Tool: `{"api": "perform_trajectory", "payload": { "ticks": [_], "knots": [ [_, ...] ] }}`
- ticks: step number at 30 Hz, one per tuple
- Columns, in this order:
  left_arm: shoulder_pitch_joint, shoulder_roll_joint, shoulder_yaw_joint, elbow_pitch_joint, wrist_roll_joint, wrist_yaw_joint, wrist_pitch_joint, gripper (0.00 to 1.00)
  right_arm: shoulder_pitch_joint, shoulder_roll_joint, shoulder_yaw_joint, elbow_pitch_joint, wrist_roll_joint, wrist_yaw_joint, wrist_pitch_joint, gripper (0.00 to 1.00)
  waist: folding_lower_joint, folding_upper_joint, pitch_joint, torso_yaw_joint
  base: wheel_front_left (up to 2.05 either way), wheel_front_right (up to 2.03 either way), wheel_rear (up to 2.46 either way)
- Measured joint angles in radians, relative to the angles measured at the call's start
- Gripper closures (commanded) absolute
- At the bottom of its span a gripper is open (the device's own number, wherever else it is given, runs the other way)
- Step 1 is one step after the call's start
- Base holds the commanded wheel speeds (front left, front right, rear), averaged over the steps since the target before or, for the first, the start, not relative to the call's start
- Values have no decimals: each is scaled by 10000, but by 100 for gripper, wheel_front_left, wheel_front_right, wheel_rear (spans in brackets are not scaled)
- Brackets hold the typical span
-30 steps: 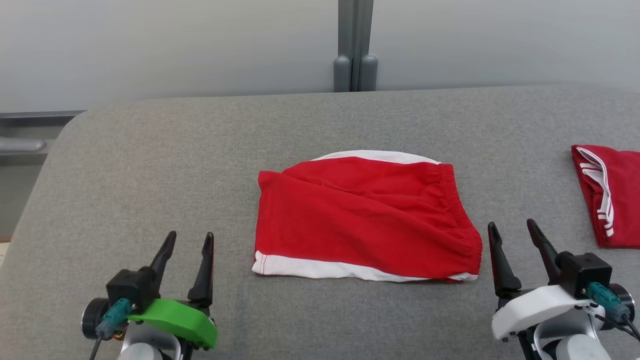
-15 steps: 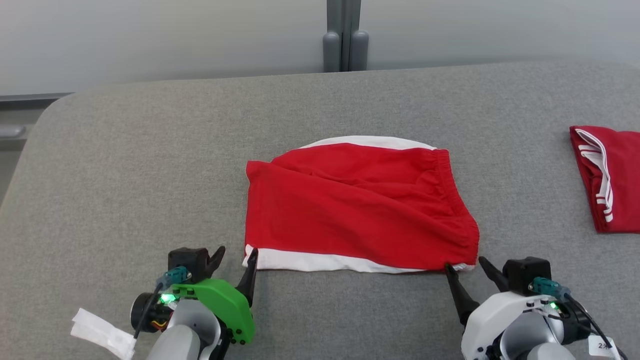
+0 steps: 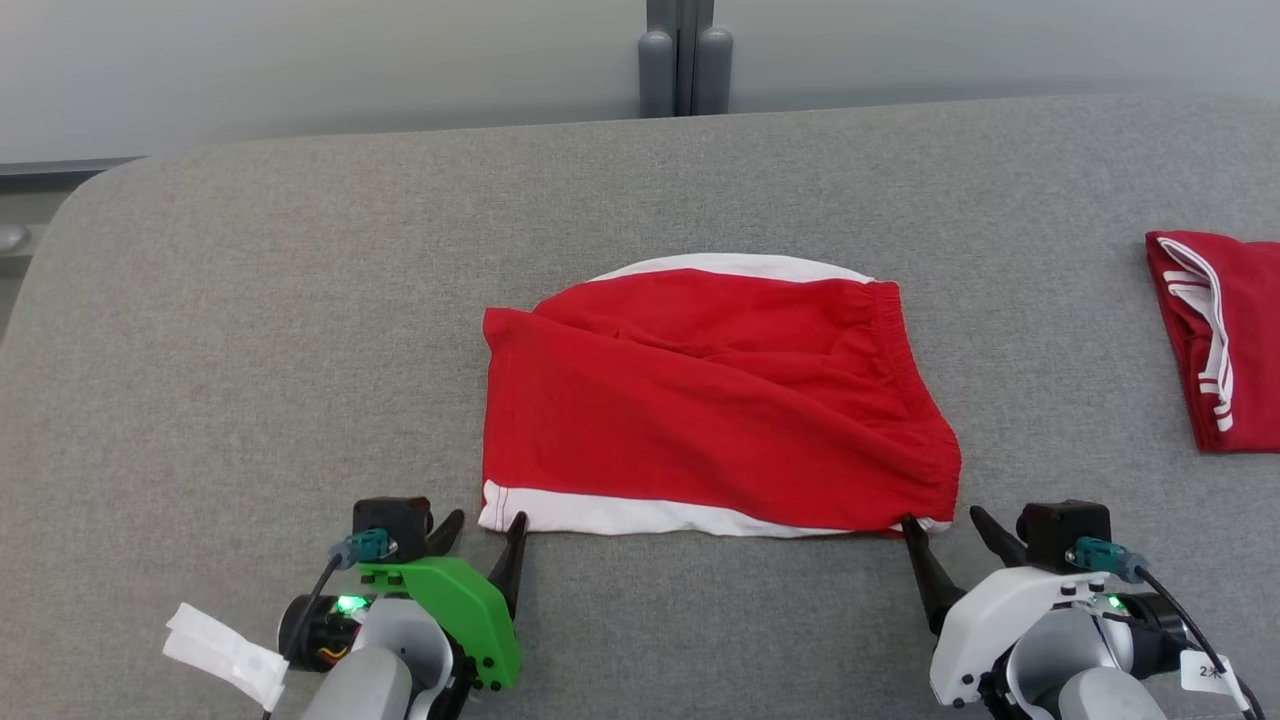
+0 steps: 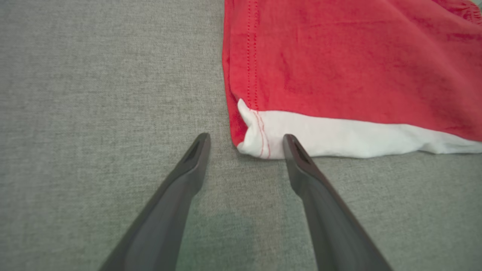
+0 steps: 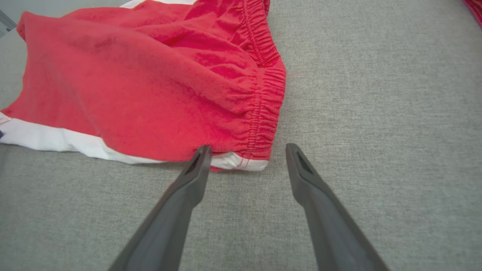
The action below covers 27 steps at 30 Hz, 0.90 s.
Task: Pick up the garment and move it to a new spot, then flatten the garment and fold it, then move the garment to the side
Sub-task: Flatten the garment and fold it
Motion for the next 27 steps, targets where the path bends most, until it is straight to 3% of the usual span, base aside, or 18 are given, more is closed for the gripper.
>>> {"api": "perform_trajectory", "payload": {
  "ticks": [18, 19, 20, 21, 23, 24, 25, 26, 27],
  "knots": [
    [-492, -98, -290, 616, -447, -42, 94, 2, -604, 10, 324, 1112, 238, 0, -196, 0, 0, 0, 135, 9, 0, 0, 0],
    [-520, -102, -284, 631, -489, -38, 90, 11, -632, 10, 324, 1147, 270, 0, -222, 0, 0, 0, 154, 7, 0, 0, 0],
    [-536, -102, -284, 642, -502, -35, 86, 39, -643, 10, 326, 1175, 272, 0, -234, 0, 0, 0, 168, 5, 0, 0, 0],
    [-552, -102, -282, 658, -537, -13, 79, 51, -651, 12, 330, 1212, 276, 0, -263, 0, 0, 0, 183, 1, 0, 0, 0],
    [-563, -104, -265, 677, -581, -12, 4, 62, -703, 10, 359, 1267, 284, 0, -297, 0, 0, 0, 204, -11, 0, 0, 0],
    [-564, -104, -265, 685, -593, -12, 0, 84, -725, 10, 372, 1279, 297, 0, -303, 45, 0, 0, 208, -14, 0, 0, 0],
    [-565, -104, -267, 686, -627, -12, -8, 100, -747, 12, 376, 1285, 309, 0, -324, 78, 0, 0, 209, -16, 0, 0, 0],
    [-565, -104, -261, 686, -660, -12, -25, 100, -755, 12, 374, 1281, 320, 0, -364, 100, 0, 0, 207, -15, 0, 0, 0],
    [-565, -105, -265, 686, -679, -13, -36, 100, -755, 10, 370, 1279, 337, 0, -399, 100, 0, 0, 202, -14, 0, 0, 0]
  ]
}}
